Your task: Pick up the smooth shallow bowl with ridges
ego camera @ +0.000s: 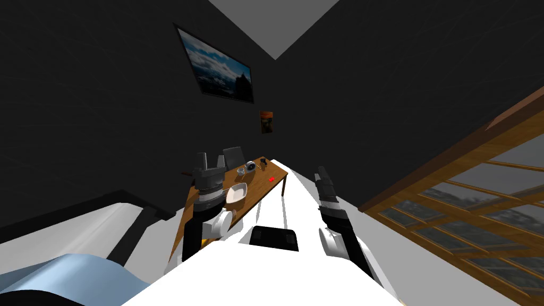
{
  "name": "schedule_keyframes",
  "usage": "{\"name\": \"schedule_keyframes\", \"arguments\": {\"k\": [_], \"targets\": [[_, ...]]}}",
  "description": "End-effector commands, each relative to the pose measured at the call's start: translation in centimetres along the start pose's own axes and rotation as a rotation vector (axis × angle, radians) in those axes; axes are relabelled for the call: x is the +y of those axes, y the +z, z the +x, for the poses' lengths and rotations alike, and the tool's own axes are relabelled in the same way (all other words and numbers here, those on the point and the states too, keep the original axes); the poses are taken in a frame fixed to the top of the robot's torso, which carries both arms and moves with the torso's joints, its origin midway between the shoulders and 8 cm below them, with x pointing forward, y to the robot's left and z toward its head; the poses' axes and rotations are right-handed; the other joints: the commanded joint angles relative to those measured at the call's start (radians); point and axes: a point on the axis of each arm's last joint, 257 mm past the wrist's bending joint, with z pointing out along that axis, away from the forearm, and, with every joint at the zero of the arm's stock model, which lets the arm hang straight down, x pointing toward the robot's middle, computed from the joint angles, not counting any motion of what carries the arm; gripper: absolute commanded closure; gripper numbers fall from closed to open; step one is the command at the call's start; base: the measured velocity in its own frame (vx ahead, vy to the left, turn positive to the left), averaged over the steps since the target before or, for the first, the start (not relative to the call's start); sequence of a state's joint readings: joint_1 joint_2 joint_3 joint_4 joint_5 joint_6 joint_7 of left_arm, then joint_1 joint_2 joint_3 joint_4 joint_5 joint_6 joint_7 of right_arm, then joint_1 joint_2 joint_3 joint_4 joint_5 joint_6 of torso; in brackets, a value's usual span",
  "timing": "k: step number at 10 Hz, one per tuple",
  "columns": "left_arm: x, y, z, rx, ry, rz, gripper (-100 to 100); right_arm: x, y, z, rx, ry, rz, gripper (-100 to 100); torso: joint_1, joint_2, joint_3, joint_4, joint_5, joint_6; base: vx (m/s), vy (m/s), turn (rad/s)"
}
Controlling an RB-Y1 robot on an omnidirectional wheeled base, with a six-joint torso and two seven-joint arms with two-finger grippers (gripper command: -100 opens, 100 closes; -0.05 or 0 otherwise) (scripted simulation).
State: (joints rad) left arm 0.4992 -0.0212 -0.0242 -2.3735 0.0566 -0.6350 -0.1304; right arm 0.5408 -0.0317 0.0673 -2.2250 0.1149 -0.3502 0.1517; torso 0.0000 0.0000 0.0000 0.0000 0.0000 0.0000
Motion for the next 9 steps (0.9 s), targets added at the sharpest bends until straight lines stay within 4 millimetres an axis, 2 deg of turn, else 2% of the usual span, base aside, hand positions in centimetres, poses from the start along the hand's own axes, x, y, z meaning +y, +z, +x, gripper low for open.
{"name": "schedule_keyframes", "arguments": {"k": [1,5,9], "targets": [[0.6,-0.2,0.5,0.04,0.008,-0.014,-100,0.0,0.0,0.0,0.0,0.0,0.0,0,0.0,0.0,0.0,0.0,0.0,0.0,-0.007,-0.007,-0.016],[4.1,-1.3,1.1,0.134,0.046,-0.109,-100,0.0,0.0,0.0,0.0,0.0,0.0,0,-0.002,0.002,0.001,0.0,0.0,0.0,-0.026,-0.029,-0.035],[9.9,-3.7,-0.2,0.174,0.104,-0.278,-100,0.0,0.0,0.0,0.0,0.0,0.0,0,-0.003,0.004,0.002,0.001,-0.001,0.0,-0.054,-0.057,-0.063]]}}
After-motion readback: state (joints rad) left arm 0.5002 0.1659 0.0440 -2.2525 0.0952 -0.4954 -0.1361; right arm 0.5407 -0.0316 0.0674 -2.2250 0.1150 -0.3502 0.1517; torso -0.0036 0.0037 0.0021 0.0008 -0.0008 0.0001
